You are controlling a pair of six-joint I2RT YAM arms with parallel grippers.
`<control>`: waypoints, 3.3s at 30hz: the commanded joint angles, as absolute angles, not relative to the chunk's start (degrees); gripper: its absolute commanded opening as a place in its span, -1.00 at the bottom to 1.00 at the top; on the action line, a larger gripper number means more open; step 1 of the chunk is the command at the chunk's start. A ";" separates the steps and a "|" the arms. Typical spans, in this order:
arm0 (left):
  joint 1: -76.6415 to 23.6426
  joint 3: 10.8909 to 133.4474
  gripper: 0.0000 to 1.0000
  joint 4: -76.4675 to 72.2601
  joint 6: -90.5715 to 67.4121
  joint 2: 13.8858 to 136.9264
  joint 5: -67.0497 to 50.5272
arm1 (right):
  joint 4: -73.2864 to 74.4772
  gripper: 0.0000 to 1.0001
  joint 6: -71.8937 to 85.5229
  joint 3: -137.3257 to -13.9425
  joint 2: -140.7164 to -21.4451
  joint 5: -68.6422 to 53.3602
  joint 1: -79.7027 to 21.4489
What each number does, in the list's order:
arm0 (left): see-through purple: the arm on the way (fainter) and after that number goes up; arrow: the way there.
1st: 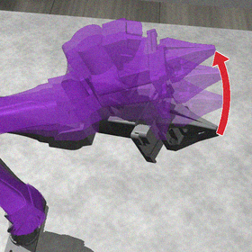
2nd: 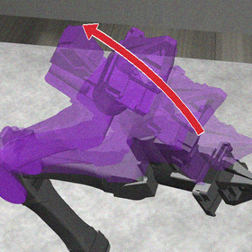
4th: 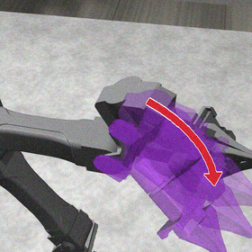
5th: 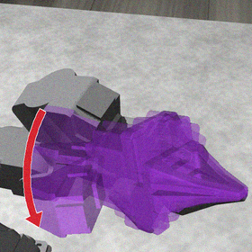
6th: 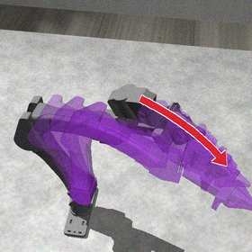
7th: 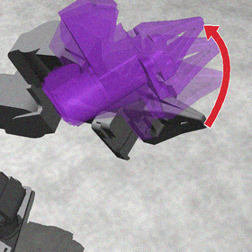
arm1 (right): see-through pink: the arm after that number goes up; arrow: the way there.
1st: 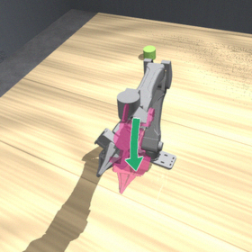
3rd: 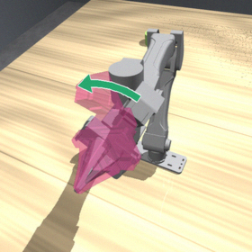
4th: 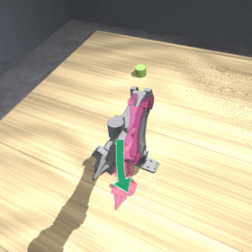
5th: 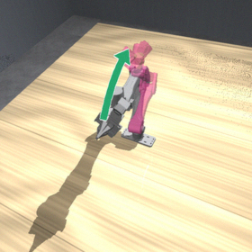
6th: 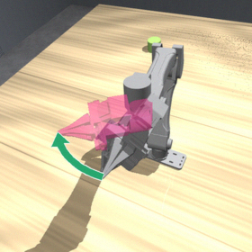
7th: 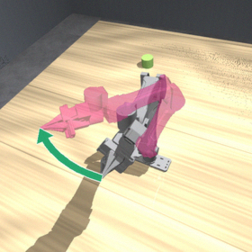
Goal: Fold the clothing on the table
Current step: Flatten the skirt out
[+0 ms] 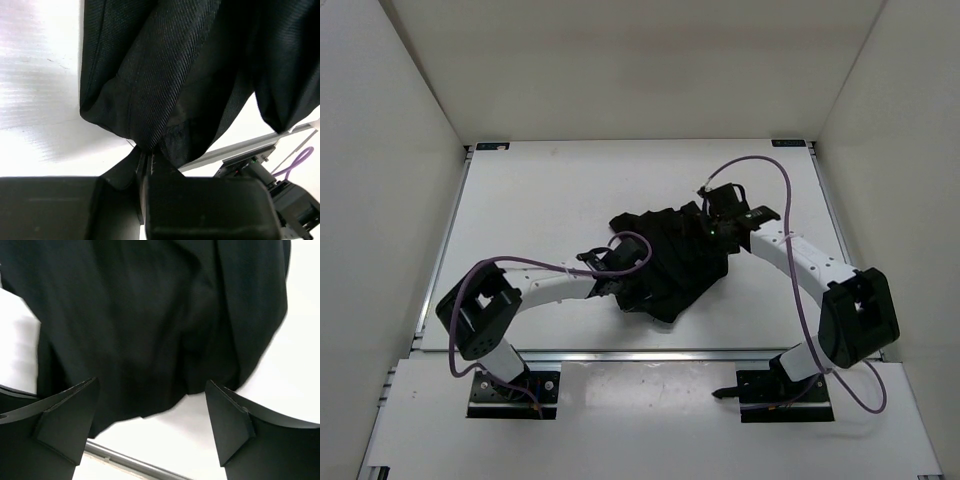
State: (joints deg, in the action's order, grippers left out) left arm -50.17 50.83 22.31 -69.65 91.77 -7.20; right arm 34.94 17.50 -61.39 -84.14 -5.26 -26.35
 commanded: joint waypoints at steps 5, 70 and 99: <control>-48.95 54.84 -0.98 30.21 -67.76 90.96 -5.36 | 29.79 0.69 13.98 -69.51 -93.32 -7.56 -31.11; -29.88 38.41 -1.00 42.45 -43.68 69.52 -9.76 | 51.42 -0.35 15.47 -114.44 -132.19 8.97 -35.86; -29.71 36.48 -1.00 41.40 -44.65 69.61 -10.98 | 49.21 0.06 22.41 -115.13 -129.64 11.95 -41.57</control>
